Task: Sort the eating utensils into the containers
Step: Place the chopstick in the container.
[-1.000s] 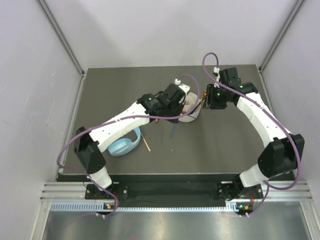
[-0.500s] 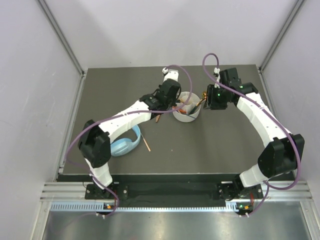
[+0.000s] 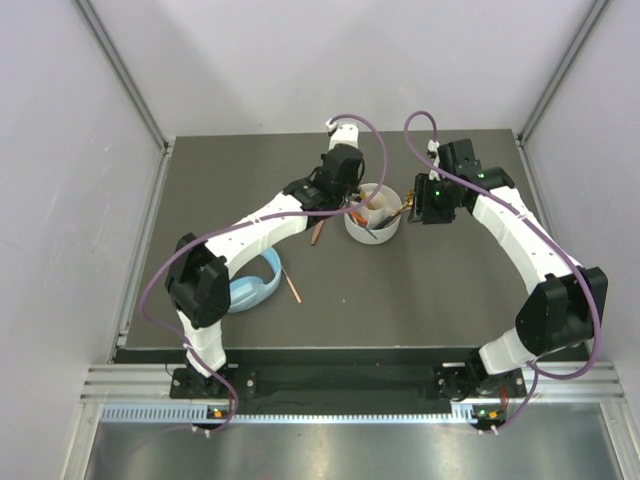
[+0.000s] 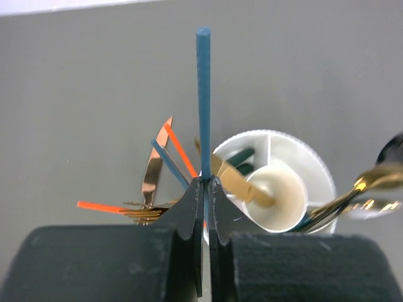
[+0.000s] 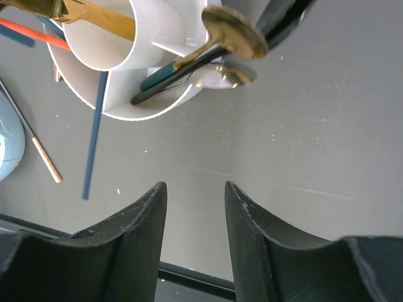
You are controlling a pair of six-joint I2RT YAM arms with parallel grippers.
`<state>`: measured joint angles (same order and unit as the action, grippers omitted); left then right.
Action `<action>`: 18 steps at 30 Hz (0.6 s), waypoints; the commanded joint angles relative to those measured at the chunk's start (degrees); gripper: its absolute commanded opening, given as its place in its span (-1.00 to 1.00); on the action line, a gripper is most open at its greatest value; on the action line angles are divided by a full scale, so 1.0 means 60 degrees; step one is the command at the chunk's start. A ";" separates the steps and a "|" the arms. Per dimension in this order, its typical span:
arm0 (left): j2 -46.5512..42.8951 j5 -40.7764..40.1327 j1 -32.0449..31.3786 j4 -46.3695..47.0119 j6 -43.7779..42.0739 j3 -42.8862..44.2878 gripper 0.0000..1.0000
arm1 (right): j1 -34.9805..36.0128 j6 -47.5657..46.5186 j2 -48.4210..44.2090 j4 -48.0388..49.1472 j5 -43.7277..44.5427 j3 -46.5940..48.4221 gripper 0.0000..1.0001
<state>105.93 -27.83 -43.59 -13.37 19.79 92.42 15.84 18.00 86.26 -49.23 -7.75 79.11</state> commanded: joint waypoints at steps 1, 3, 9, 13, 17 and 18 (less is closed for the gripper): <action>0.0171 0.0186 0.0073 0.0280 -0.0047 0.0854 -1.00 | -0.0149 -0.0041 -0.0124 0.0120 0.0061 0.0174 -0.15; 0.0289 0.0273 0.0073 0.0162 -0.0047 0.0944 -1.00 | -0.0163 -0.0041 -0.0065 0.0120 0.0076 0.0218 -0.15; 0.0714 0.0640 0.0088 -0.0071 0.0129 0.0857 -1.00 | -0.0192 -0.0055 0.0052 0.0134 0.0090 0.0291 -0.15; 0.0758 0.0772 0.0073 -0.0087 0.0305 0.0564 -1.00 | -0.0237 -0.0055 0.0052 0.0192 0.0090 0.0204 -0.15; 0.0875 0.0670 0.0073 -0.0043 0.0422 0.0169 -1.00 | -0.0281 -0.0056 0.0096 0.0236 0.0090 0.0116 -0.15; 0.0861 0.0626 0.0073 0.0044 0.0437 -0.0064 -1.00 | -0.0295 -0.0070 0.0096 0.0237 0.0076 0.0116 -0.15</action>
<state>111.18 -23.81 -43.24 -14.90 21.10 94.78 15.09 18.00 86.80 -49.19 -7.62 79.11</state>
